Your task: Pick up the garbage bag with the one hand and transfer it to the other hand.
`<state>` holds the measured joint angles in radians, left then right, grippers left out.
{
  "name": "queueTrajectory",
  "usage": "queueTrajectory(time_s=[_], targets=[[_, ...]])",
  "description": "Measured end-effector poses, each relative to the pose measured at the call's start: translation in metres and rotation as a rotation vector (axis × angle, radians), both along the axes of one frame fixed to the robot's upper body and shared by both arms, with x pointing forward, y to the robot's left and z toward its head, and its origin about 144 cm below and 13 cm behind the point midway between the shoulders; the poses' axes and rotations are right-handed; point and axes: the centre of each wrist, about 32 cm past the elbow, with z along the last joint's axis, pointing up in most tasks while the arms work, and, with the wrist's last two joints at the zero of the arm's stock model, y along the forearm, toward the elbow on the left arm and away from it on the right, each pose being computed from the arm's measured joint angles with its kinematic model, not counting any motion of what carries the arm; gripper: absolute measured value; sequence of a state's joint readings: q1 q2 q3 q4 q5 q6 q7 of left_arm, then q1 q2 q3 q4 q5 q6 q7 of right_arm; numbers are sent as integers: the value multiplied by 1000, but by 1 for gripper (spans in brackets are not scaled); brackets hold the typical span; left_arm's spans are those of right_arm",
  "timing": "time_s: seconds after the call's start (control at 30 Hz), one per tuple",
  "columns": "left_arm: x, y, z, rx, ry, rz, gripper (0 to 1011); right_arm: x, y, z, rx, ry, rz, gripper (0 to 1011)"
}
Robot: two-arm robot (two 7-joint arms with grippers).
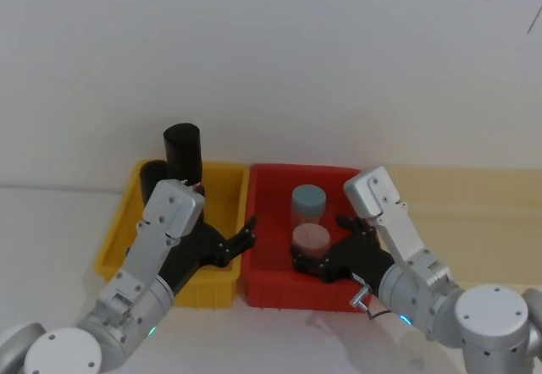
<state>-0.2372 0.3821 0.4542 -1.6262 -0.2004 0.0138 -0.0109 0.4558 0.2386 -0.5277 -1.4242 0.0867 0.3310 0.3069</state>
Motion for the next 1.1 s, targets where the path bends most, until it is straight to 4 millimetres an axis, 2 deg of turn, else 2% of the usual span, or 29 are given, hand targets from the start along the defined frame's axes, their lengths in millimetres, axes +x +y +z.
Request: queueTrajectory(time_s=[0.33, 0.73, 1.1], targets=[[0, 0, 0, 0, 0, 0, 1001, 11, 6, -3, -32, 4, -5, 984], [0, 0, 0, 0, 0, 0, 1000, 17, 8, -4, -47, 4, -6, 694], [0, 0, 0, 0, 0, 0, 1001, 17, 8, -4, -47, 0, -6, 694]])
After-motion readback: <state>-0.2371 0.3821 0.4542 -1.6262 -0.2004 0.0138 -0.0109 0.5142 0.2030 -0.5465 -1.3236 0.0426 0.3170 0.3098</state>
